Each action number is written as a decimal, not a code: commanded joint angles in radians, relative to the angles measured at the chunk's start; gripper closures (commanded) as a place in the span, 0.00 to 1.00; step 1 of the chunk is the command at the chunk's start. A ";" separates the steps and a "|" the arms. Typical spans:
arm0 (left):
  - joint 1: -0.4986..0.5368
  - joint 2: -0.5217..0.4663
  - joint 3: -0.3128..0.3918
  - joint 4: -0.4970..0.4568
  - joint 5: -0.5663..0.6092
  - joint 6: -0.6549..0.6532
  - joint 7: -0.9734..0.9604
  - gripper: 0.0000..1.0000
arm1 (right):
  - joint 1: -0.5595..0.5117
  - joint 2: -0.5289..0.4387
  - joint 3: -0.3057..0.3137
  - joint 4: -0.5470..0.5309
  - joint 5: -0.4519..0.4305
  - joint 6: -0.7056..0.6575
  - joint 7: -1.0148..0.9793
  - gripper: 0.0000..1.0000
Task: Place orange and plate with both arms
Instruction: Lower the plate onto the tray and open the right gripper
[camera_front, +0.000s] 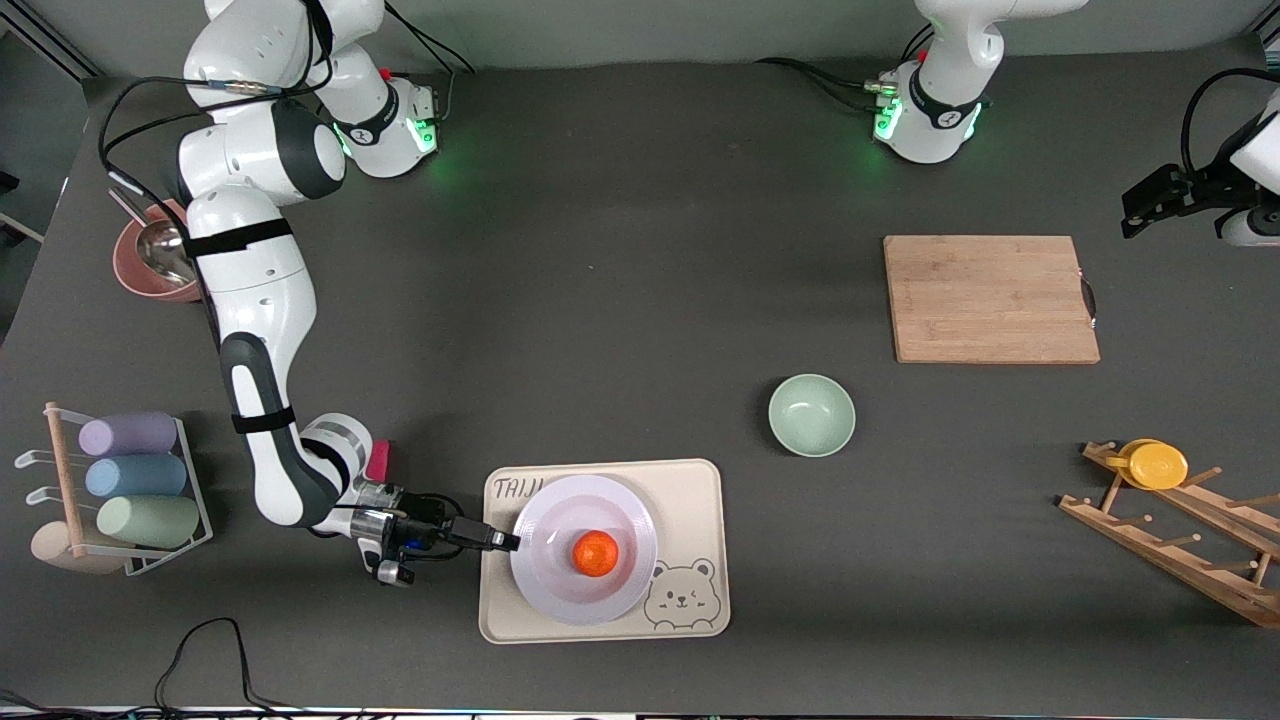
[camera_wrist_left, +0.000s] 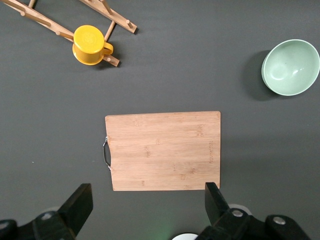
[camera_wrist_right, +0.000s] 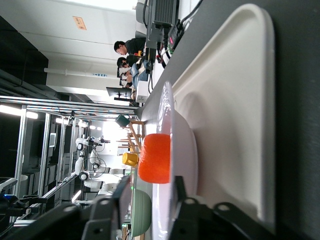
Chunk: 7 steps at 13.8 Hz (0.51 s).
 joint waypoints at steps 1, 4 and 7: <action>0.003 -0.013 -0.004 0.017 -0.017 -0.012 -0.015 0.00 | 0.004 0.016 -0.014 0.018 -0.002 0.007 -0.010 0.00; 0.003 -0.013 -0.004 0.018 -0.017 -0.009 -0.015 0.00 | 0.003 0.008 -0.048 0.013 -0.051 0.005 -0.004 0.00; 0.000 -0.013 -0.009 0.020 -0.017 0.000 -0.018 0.00 | -0.001 -0.007 -0.050 0.012 -0.068 0.002 0.002 0.00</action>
